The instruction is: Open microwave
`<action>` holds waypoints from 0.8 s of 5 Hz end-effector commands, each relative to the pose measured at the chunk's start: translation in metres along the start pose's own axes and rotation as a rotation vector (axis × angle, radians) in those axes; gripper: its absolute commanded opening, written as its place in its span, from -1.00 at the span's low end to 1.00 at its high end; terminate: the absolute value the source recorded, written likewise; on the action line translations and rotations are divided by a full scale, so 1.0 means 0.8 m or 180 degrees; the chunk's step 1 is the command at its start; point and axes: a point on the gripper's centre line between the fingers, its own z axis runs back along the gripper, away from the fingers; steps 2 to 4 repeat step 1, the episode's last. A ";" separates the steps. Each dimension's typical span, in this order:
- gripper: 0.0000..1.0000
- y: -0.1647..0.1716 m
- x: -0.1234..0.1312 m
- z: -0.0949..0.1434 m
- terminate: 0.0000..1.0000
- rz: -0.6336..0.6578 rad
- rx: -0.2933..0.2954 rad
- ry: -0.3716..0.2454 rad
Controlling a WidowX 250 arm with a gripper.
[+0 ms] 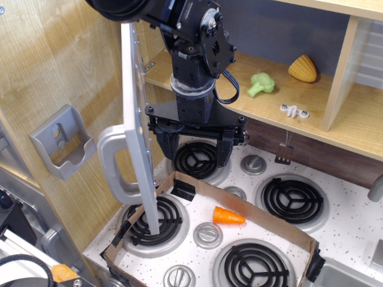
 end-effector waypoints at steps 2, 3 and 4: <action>1.00 -0.015 0.007 0.020 1.00 0.0015 -0.0047 -0.0131; 1.00 -0.015 0.007 0.020 1.00 0.0015 -0.0047 -0.0131; 1.00 -0.015 0.007 0.020 1.00 0.0015 -0.0047 -0.0131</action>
